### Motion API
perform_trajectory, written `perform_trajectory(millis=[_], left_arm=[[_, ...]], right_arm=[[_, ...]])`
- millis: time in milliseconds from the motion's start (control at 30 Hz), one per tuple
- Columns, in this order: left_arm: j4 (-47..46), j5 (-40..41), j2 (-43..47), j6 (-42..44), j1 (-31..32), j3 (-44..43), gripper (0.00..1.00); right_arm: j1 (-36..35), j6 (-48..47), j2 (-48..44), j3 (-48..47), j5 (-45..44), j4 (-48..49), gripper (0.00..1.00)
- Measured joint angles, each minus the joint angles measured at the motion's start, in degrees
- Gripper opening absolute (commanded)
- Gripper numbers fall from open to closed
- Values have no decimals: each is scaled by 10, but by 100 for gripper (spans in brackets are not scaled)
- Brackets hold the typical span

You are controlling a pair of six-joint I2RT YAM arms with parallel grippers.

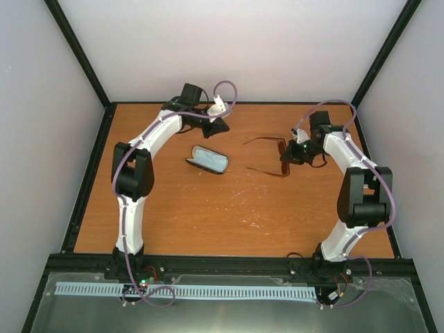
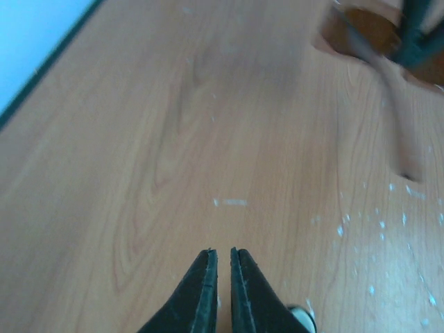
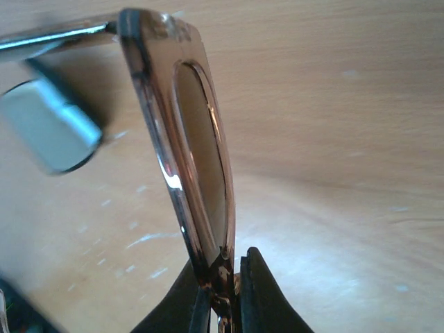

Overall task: Organize the sunglasses
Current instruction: Pick up the sunglasses from the center of the board, then fold the sunglasses.

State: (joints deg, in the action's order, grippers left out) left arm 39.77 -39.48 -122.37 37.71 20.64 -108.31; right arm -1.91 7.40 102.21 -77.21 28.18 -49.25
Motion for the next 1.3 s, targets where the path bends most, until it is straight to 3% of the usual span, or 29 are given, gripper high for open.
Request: perform_trajectory(millis=[267,433,967,1300], left_arm=[[-66,-75,-35,-84,-2,-85,4],[-103,-117,-38,-126,8,-105,3],[-179,-189,-38,-212,65,-97,3],[-207,-202,-21,-226,79,-39,3]], right_arm=[[0,-45,-55,44,214,-11,3],[0,-36,-55,46,269,4,3],[-31,35,-28,37,313,95,3],[-34,87,-23,26,315,146,3]])
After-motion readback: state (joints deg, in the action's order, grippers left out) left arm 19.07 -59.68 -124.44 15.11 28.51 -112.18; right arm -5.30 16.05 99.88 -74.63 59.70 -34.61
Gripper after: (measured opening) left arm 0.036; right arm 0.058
